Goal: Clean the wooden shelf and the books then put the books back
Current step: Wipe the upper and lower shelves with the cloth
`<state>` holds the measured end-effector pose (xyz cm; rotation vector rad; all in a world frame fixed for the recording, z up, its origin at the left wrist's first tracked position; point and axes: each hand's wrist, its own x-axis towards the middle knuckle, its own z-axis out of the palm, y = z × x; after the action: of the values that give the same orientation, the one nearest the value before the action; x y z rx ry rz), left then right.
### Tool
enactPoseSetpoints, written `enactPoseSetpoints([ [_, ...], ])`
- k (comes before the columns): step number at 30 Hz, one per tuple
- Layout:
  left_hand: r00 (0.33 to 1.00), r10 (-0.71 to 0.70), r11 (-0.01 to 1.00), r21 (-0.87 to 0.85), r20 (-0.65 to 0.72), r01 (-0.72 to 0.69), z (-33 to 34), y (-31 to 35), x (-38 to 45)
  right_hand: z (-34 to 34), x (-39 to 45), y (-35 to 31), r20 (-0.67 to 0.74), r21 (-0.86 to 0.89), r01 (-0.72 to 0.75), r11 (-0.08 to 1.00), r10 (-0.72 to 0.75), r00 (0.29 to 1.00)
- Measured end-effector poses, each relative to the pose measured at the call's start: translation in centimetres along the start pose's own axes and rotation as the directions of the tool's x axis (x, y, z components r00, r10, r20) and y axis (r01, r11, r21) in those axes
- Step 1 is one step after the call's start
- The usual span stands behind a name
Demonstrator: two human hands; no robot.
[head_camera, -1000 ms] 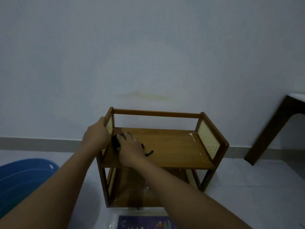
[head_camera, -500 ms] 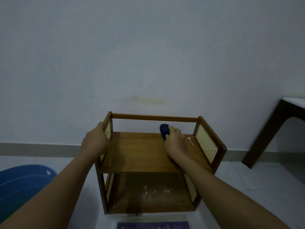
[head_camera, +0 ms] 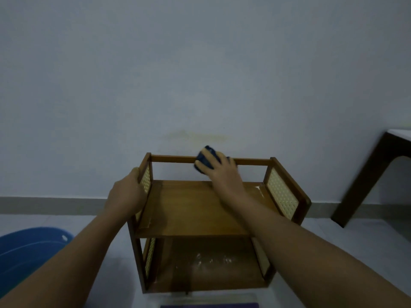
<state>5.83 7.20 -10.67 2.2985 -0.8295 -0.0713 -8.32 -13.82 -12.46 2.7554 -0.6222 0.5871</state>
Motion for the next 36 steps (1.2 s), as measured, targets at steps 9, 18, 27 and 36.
enactPoseSetpoints([
  [9,0.998,-0.06,0.978,-0.2,0.018,0.062,-0.4,1.2,-1.0,-2.1,-4.1,4.9,0.075,0.105,-0.276,0.955,0.269,0.96],
  [18,0.997,-0.074,0.773,-0.631,0.016,0.068,3.1,-3.2,-10.5,-5.3,-14.6,-7.8,-0.146,0.236,0.442,0.865,-0.419,0.896],
  [27,0.915,-0.35,0.723,-0.564,0.201,0.4,13.0,-9.6,-11.2,5.5,-18.0,-6.9,0.311,0.295,0.328,0.898,-0.414,0.855],
  [36,0.907,-0.394,0.666,-0.634,0.15,0.394,17.1,-12.7,-8.8,19.3,-19.0,-3.3,0.579,0.047,-0.66,0.75,0.518,0.63],
])
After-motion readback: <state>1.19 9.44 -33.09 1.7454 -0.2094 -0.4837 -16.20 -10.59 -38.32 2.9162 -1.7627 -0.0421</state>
